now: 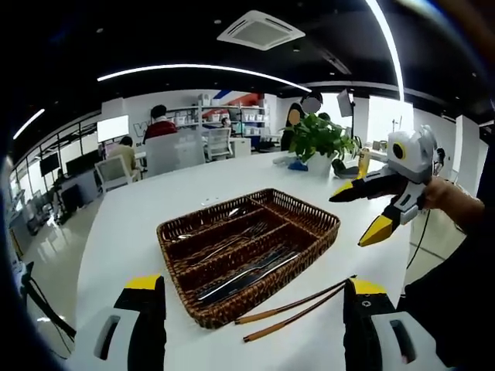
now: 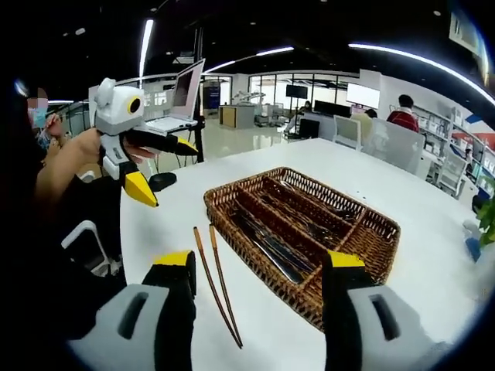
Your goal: Arrange the knives, forks, and spoons in their matching storage slots by inserting each utensil handle-first until every utensil is classified and aligned in the correct compartment
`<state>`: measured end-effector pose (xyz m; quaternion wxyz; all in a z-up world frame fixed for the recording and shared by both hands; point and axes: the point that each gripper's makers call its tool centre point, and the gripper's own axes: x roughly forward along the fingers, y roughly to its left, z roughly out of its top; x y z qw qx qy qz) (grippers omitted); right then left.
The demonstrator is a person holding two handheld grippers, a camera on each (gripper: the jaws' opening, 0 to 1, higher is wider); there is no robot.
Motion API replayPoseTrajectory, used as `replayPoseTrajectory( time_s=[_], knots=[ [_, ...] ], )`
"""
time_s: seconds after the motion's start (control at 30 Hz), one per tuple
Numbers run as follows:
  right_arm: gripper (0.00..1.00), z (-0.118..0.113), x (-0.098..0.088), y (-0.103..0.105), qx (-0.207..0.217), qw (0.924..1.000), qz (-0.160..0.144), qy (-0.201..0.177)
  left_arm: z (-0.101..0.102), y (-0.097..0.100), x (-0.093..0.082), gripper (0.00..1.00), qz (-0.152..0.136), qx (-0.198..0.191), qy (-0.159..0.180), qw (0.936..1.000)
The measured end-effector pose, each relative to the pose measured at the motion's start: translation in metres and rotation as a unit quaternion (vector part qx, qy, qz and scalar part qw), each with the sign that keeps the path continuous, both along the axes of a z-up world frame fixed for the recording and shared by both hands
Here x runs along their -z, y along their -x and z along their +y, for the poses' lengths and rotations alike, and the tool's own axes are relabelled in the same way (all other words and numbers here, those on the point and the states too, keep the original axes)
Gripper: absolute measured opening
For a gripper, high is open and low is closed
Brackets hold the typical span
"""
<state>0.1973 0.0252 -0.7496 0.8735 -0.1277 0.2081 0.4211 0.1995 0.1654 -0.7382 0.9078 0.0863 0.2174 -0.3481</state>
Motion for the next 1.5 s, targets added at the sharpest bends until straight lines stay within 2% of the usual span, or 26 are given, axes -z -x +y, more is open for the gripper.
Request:
replayPoseTrajectory(
  time_s=[0.07,0.17,0.37,0.47,0.53,0.6,0.67,0.77,0.87,1.17,1.5],
  knots=[
    [0.52,0.005,0.0,-0.001,-0.003,1.0,-0.002,-0.005,0.0,0.001,-0.001,1.0,-0.002,0.001,0.0,1.0],
    [0.5,0.022,0.008,0.003,-0.033,0.9991,0.018,-0.022,0.003,0.003,0.001,1.0,-0.002,-0.001,-0.006,1.0],
    [0.47,0.043,0.026,0.009,-0.069,0.9975,0.015,-0.003,0.008,0.007,0.004,1.0,0.002,-0.004,-0.008,1.0],
    [0.44,0.053,0.038,0.01,-0.077,0.9967,0.027,-0.003,0.009,0.008,0.004,1.0,0.0,-0.006,-0.008,0.9999],
    [0.41,0.058,0.045,0.01,-0.082,0.9964,0.02,0.004,0.011,0.008,0.004,1.0,-0.001,-0.007,-0.009,0.9999],
    [0.37,0.061,0.049,0.009,-0.084,0.9963,0.017,0.005,0.012,0.009,0.004,1.0,0.0,-0.007,-0.009,0.9999],
    [0.35,0.067,0.06,0.007,-0.088,0.996,0.015,0.01,0.012,0.01,0.006,1.0,0.001,-0.006,-0.009,0.9999],
    [0.33,0.074,0.075,0.006,-0.095,0.9949,0.032,0.01,0.013,0.011,0.008,0.98,0.004,-0.003,-0.01,0.9999],
    [0.27,0.079,0.084,0.004,-0.097,0.9946,0.034,0.014,0.012,0.012,0.007,0.98,0.005,-0.002,-0.001,1.0],
    [0.19,0.091,0.101,-0.004,-0.093,0.994,0.057,0.011,0.008,0.015,0.006,0.97,0.005,0.002,-0.003,1.0],
    [0.14,0.099,0.123,-0.01,-0.088,0.9927,0.081,0.014,0.003,0.016,0.009,0.97,0.008,0.009,0.001,0.9999]
  ],
)
